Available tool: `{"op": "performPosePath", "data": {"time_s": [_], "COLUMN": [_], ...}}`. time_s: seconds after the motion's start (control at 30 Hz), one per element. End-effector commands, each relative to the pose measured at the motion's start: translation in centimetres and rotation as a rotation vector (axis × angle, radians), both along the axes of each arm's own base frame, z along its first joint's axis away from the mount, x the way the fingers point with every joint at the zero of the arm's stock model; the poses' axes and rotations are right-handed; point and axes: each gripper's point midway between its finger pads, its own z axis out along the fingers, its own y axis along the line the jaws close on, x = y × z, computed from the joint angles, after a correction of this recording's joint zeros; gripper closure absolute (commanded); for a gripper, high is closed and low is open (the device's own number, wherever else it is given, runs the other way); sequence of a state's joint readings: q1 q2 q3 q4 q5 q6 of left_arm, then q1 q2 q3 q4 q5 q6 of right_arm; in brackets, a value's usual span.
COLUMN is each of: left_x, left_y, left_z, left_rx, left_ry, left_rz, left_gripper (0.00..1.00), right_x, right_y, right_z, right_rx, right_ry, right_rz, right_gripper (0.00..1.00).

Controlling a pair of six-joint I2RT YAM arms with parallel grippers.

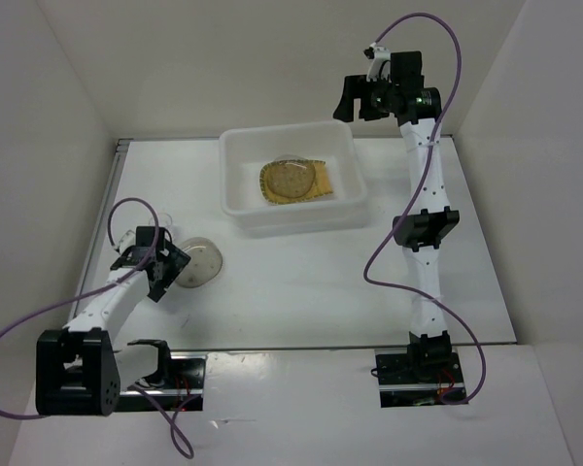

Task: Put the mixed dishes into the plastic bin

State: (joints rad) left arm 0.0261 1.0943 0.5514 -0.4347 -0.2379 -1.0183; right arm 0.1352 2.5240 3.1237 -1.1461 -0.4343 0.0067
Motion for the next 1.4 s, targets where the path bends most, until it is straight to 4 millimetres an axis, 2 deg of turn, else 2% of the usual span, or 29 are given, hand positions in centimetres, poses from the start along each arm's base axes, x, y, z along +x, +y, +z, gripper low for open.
{"op": "performPosePath", "data": {"time_s": [0.0,0.2,0.23,0.33,0.47,0.5,0.6,0.63,0.83,0.87,0.97,1.07,1.13,1.23,1.37], "left_x": [1.5,2.2,2.5,2.4,2.8,2.8,2.9,2.8,2.6,2.4,2.1,2.7,2.9,1.7,1.5], "left_y": [0.2,-0.3,-0.3,-0.7,-1.1,-1.1,-1.4,-1.4,-1.6,-1.8,-2.0,-2.7,-3.0,-2.8,-2.7], "left_z": [-0.5,-0.7,-0.5,-1.4,-1.9,-2.0,-2.1,-2.3,-2.4,-2.2,-1.6,0.9,3.7,7.1,11.0], "left_rx": [0.009,-0.015,-0.015,-0.035,-0.049,-0.049,-0.062,-0.063,-0.071,-0.079,-0.089,-0.094,-0.091,-0.088,-0.094], "left_ry": [-0.015,-0.029,-0.042,-0.014,-0.009,-0.009,-0.006,0.003,0.011,0.009,0.003,-0.046,-0.095,-0.154,-0.249], "left_rz": [-0.024,-0.039,-0.039,-0.05,-0.071,-0.071,-0.089,-0.089,-0.093,-0.098,-0.104,-0.132,-0.144,-0.12,-0.091], "left_gripper": [0.0,0.11,0.16,0.23,0.38,0.44,0.56,0.64,0.82,0.88,0.98,1.0,1.0,1.0,1.0], "right_x": [-1.7,-1.5,-1.5,-1.4,-1.4,-1.4,-1.4,-1.4,-1.3,-1.3,-1.3,-1.1,-1.1,-0.9,-0.9], "right_y": [-0.1,-1.1,-1.1,-1.6,-1.7,-1.7,-1.7,-1.7,-1.5,-1.5,-1.5,-1.5,-1.5,-1.5,-1.5], "right_z": [3.4,3.2,3.2,3.2,3.2,3.2,3.2,3.2,2.8,2.8,2.8,2.3,2.3,1.8,1.8], "right_rx": [0.008,0.007,0.007,0.007,0.007,0.007,0.007,0.007,0.01,0.01,0.01,0.009,0.009,0.008,0.008], "right_ry": [-0.054,-0.045,-0.045,-0.045,-0.045,-0.045,-0.045,-0.045,-0.035,-0.035,-0.035,-0.026,-0.026,-0.017,-0.017], "right_rz": [0.015,-0.003,-0.003,-0.012,-0.013,-0.013,-0.013,-0.013,-0.005,-0.005,-0.005,-0.005,-0.005,-0.005,-0.005], "right_gripper": [0.1,0.1,0.1,0.1,0.1,0.1,0.09,0.09,0.09,0.09,0.09,0.09,0.09,0.09,0.09]}}
